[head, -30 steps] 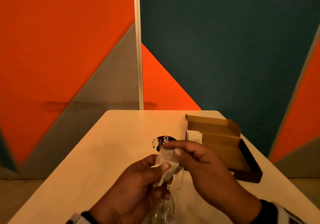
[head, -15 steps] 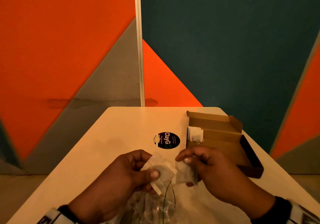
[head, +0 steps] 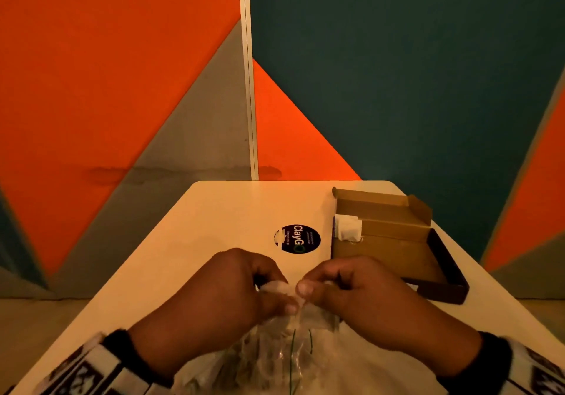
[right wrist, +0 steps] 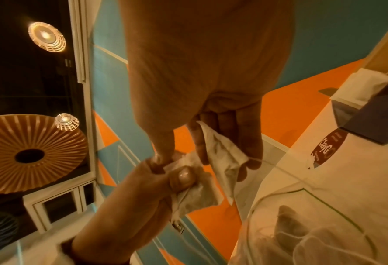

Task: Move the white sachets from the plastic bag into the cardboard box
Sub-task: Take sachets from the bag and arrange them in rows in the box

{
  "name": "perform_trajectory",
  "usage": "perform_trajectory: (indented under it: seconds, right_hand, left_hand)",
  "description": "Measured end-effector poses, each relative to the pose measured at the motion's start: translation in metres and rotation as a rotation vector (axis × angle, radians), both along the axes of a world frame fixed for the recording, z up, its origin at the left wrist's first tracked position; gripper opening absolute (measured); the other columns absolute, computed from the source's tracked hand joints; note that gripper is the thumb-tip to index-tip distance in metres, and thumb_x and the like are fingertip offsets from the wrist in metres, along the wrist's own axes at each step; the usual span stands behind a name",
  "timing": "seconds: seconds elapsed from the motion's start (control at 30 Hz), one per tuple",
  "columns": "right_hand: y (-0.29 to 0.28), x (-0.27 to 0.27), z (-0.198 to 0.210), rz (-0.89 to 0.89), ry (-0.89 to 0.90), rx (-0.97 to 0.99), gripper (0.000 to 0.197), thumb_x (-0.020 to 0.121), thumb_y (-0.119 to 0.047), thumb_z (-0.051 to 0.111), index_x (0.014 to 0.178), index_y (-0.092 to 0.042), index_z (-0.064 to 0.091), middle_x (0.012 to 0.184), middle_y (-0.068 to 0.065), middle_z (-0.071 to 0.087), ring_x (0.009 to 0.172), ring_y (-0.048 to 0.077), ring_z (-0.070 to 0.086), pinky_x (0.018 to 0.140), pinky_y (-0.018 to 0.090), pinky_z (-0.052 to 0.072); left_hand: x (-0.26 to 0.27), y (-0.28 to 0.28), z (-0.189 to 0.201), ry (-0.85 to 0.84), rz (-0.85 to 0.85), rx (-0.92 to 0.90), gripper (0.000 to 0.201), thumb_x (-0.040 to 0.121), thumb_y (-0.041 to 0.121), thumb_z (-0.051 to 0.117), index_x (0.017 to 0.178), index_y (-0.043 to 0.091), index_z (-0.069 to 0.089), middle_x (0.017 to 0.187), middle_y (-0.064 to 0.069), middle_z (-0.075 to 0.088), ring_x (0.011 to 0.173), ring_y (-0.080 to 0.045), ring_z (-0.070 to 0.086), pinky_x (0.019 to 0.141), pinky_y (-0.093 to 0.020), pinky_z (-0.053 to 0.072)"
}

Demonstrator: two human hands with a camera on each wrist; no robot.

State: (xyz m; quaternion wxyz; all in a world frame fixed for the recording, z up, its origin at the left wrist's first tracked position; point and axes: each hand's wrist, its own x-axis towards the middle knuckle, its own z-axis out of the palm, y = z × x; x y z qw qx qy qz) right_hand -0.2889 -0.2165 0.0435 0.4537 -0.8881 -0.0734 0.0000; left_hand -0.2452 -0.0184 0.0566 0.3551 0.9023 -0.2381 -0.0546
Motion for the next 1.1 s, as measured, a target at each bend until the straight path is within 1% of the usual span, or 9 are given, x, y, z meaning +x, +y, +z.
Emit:
perform_trajectory:
  seconds: [0.1, 0.2, 0.3, 0.43, 0.6, 0.8, 0.87, 1.0, 1.1]
  right_hand:
    - [0.01, 0.003, 0.0, -0.016, -0.045, -0.109, 0.031, 0.072, -0.064, 0.068, 0.089, -0.039, 0.075, 0.085, -0.02, 0.071, 0.081, 0.0, 0.064, 0.077, 0.03, 0.057]
    - [0.012, 0.005, -0.003, -0.011, -0.071, -0.118, 0.02, 0.079, -0.055, 0.068, 0.086, -0.038, 0.075, 0.081, -0.021, 0.07, 0.079, -0.001, 0.063, 0.074, 0.027, 0.055]
    - [0.008, 0.004, -0.003, -0.013, -0.078, -0.163, 0.015, 0.086, -0.05, 0.064, 0.087, -0.039, 0.074, 0.081, -0.024, 0.069, 0.075, -0.004, 0.061, 0.068, 0.021, 0.053]
    - [0.002, 0.004, -0.003, 0.007, -0.049, -0.218, 0.014, 0.089, -0.046, 0.063, 0.096, -0.04, 0.073, 0.086, -0.027, 0.068, 0.081, -0.006, 0.062, 0.074, 0.02, 0.055]
    - [-0.008, 0.01, 0.001, -0.007, -0.016, -0.309, 0.015, 0.091, -0.043, 0.06, 0.102, -0.042, 0.07, 0.101, -0.03, 0.066, 0.095, -0.004, 0.059, 0.089, 0.022, 0.051]
    - [-0.021, 0.016, -0.005, -0.044, 0.001, -0.413, 0.017, 0.093, -0.042, 0.058, 0.105, -0.039, 0.069, 0.104, -0.024, 0.067, 0.094, -0.002, 0.059, 0.092, 0.024, 0.052]
    - [-0.028, 0.018, -0.008, -0.074, 0.001, -0.451, 0.018, 0.094, -0.042, 0.057, 0.106, -0.037, 0.069, 0.104, -0.024, 0.066, 0.091, -0.003, 0.057, 0.087, 0.019, 0.049]
    - [-0.042, 0.026, -0.008, -0.145, -0.063, -0.56, 0.015, 0.095, -0.04, 0.055, 0.102, -0.04, 0.069, 0.076, -0.033, 0.05, 0.071, -0.011, 0.047, 0.059, 0.003, 0.033]
    - [-0.051, 0.036, -0.011, -0.18, -0.066, -0.53, 0.015, 0.095, -0.036, 0.055, 0.102, -0.039, 0.069, 0.073, -0.034, 0.048, 0.068, -0.009, 0.049, 0.056, 0.002, 0.033]
  left_hand:
    - [-0.002, -0.007, 0.008, -0.225, -0.062, 0.239, 0.016, 0.08, 0.037, 0.075, 0.09, 0.034, 0.064, 0.079, 0.013, 0.067, 0.071, -0.001, 0.06, 0.064, -0.02, 0.052]
    - [-0.001, -0.009, 0.011, -0.265, -0.102, 0.308, 0.027, 0.079, 0.037, 0.076, 0.089, 0.036, 0.05, 0.077, 0.012, 0.061, 0.067, -0.002, 0.054, 0.055, -0.015, 0.038]
    - [0.001, -0.004, 0.013, -0.198, -0.137, 0.245, 0.027, 0.075, 0.044, 0.079, 0.084, 0.036, 0.056, 0.076, 0.016, 0.063, 0.069, -0.001, 0.056, 0.056, -0.015, 0.039]
    - [0.006, 0.002, 0.013, -0.146, -0.136, 0.158, 0.003, 0.087, 0.04, 0.07, 0.087, 0.037, 0.068, 0.081, 0.029, 0.066, 0.078, 0.005, 0.062, 0.071, -0.019, 0.052]
    - [0.014, 0.008, 0.014, -0.192, -0.107, 0.188, 0.01, 0.093, 0.038, 0.062, 0.093, 0.042, 0.071, 0.087, 0.03, 0.066, 0.086, 0.009, 0.058, 0.071, -0.012, 0.047]
    - [0.025, 0.012, 0.006, -0.188, -0.052, 0.165, 0.012, 0.094, 0.037, 0.06, 0.089, 0.043, 0.069, 0.088, 0.029, 0.065, 0.084, 0.005, 0.06, 0.072, -0.019, 0.051]
    - [0.029, 0.013, 0.002, -0.169, -0.039, 0.145, 0.013, 0.094, 0.035, 0.061, 0.086, 0.042, 0.068, 0.084, 0.032, 0.065, 0.081, 0.009, 0.06, 0.065, -0.014, 0.046]
    - [0.039, 0.014, -0.003, -0.179, -0.008, 0.107, 0.012, 0.093, 0.034, 0.063, 0.082, 0.037, 0.068, 0.08, 0.032, 0.066, 0.075, 0.012, 0.06, 0.058, -0.011, 0.039]
    - [0.043, 0.01, -0.008, -0.182, -0.017, 0.106, 0.01, 0.091, 0.03, 0.066, 0.082, 0.034, 0.069, 0.082, 0.036, 0.063, 0.078, 0.015, 0.058, 0.056, -0.005, 0.04]
